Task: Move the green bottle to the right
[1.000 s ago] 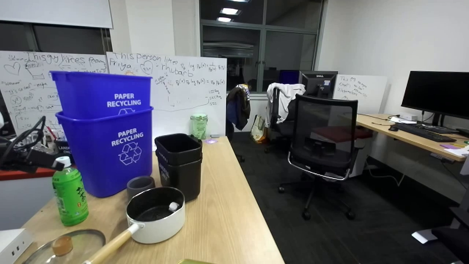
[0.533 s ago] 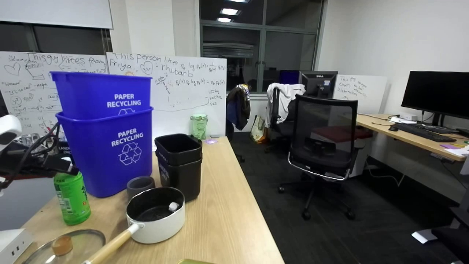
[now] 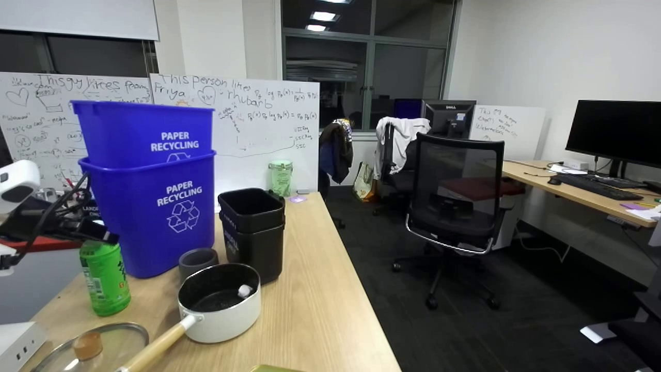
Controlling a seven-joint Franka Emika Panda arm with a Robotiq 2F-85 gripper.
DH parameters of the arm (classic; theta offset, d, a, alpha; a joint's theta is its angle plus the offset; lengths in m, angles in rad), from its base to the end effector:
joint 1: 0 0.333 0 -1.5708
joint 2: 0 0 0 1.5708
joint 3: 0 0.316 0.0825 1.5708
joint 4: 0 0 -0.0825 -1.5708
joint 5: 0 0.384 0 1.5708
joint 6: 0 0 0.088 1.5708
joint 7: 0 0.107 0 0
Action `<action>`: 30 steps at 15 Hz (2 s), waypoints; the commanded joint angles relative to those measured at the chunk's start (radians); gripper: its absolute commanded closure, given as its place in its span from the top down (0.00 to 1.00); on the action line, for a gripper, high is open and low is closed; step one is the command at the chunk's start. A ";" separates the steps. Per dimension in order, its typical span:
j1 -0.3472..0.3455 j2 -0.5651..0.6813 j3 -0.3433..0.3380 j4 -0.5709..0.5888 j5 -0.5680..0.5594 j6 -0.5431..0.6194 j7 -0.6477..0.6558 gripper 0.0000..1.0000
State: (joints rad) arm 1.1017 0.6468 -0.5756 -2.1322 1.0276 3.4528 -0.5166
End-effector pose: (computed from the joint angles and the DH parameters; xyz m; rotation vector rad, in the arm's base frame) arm 0.5386 0.2190 0.2428 2.7164 0.2145 1.2060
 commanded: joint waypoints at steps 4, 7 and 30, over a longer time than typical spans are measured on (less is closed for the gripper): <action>0.008 -0.011 -0.004 -0.005 0.045 -0.008 0.062 0.24; 0.012 -0.025 -0.012 0.002 0.046 -0.010 0.076 0.19; 0.217 -0.126 -0.319 -0.005 0.083 -0.020 -0.063 0.11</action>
State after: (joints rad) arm 1.2580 0.5552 -0.8386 -2.0941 1.1057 3.4407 -0.5252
